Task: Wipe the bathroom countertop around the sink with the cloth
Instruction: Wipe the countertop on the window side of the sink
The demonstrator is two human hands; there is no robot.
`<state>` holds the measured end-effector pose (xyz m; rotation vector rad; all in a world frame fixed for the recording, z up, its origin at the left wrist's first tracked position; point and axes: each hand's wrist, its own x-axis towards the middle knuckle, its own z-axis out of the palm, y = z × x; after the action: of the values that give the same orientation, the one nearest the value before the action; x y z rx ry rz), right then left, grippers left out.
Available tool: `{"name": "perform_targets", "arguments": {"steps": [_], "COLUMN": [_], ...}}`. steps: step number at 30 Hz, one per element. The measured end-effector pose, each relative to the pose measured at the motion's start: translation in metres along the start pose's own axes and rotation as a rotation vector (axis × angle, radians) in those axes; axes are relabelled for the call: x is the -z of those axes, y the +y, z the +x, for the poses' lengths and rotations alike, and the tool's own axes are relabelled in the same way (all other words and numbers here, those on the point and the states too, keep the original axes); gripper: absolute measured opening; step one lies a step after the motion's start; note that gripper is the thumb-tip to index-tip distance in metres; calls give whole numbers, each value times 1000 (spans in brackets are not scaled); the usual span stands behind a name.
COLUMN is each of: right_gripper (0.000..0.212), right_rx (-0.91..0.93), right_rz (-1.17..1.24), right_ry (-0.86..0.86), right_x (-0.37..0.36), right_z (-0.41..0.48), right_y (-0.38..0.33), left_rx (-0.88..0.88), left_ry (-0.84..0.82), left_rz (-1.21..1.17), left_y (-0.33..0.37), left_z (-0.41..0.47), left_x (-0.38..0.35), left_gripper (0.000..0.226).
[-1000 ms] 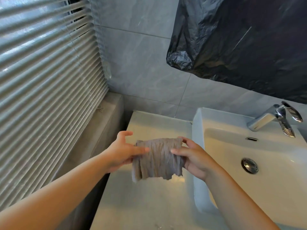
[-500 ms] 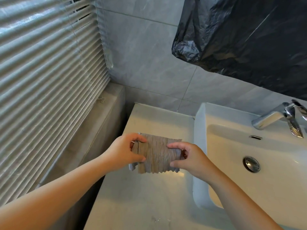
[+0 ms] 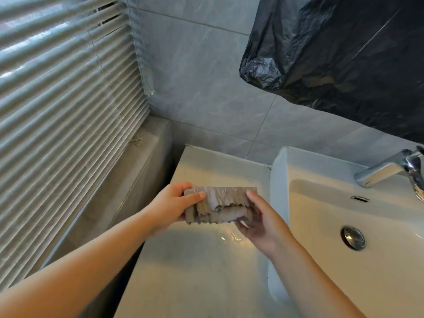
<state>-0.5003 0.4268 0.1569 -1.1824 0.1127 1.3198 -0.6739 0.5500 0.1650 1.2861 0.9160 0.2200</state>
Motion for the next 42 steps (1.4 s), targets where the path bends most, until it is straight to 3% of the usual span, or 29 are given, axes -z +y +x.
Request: {"name": "perform_targets", "arguments": {"steps": [3, 7, 11, 16, 20, 23, 30, 37, 42], "right_gripper": [34, 32, 31, 21, 31, 35, 17, 18, 27], "right_rx": [-66, -26, 182, 420, 687, 837, 1038, 1172, 1190], "right_rz": [300, 308, 25, -397, -689, -956, -1624, -1697, -1597], "right_ry": [74, 160, 189, 380, 409, 316, -87, -54, 19], "right_x": [-10, -12, -11, -14, -23, -40, -95, -107, -102], "right_z": [20, 48, 83, 119, 141, 164, 271, 333, 348], "right_y": [16, 20, 24, 23, -8, -34, -46, 0, 12], "left_rx": [-54, -174, -177, -110, -85, -48, 79, 155, 34], "left_ry": [111, 233, 244, 186, 358, 474, 541, 635, 619], "left_rz": [33, 261, 302, 293, 411, 483, 481, 450, 441], "left_y": [-10, -19, -28, -43, -58, -76, -122, -142, -153], "left_z": [15, 35, 54, 75, 87, 93, 112, 136, 148], "left_x": [-16, -22, -20, -11, 18, 43, 65, 67, 71], "left_gripper": [14, 9, 9, 12, 13, 14, 4, 12, 11]}}
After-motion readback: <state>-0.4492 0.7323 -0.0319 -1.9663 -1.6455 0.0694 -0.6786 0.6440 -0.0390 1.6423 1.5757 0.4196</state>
